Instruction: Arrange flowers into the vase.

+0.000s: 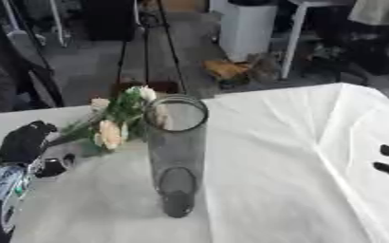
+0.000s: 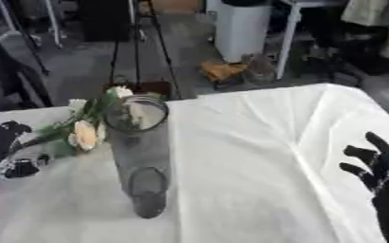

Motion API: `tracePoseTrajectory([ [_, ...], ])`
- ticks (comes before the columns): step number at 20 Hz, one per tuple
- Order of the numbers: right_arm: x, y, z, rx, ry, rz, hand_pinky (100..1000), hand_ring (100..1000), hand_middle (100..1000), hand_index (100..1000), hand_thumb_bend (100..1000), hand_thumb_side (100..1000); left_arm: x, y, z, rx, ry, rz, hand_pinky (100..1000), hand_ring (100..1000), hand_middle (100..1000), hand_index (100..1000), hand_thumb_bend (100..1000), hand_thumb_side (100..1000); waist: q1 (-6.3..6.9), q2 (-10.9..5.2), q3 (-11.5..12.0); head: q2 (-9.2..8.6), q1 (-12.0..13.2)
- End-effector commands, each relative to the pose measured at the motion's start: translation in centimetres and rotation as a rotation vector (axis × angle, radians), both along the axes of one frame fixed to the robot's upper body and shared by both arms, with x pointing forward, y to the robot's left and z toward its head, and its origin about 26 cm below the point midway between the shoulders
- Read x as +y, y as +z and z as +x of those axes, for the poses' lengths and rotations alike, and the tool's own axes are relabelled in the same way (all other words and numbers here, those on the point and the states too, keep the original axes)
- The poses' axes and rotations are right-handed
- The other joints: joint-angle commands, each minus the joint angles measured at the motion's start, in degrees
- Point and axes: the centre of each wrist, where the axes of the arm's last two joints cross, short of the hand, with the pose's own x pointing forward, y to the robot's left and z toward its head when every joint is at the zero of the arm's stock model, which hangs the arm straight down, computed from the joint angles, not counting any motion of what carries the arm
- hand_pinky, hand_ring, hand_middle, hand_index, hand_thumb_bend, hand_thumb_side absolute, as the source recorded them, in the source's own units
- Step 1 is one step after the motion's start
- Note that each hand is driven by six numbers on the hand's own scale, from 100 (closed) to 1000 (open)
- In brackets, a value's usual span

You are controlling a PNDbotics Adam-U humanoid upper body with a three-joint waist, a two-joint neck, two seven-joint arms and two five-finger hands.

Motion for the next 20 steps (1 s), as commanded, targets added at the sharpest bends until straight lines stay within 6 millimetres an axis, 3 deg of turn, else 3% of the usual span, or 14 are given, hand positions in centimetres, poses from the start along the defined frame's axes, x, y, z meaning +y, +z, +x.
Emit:
tracePoseTrajectory([
  [1, -0.2, 0.8, 0.2, -0.018, 0.013, -0.021, 773, 904, 674, 960, 100, 1000, 0.9, 1.5, 0.6, -0.051, 0.026, 0.020, 678, 715, 672, 793, 460, 343, 0.05, -0.43, -0.45, -0.67, 0.38],
  [20, 0.3, 1.3, 0.7, -0.034, 0.054, -0.041, 773, 905, 673, 961, 100, 1000, 4.5, 1.9, 1.5, -0.108, 0.210, -0.021, 648, 684, 646, 781, 450, 326, 1.32, 1.54, -5.53, -2.76, 1.59],
])
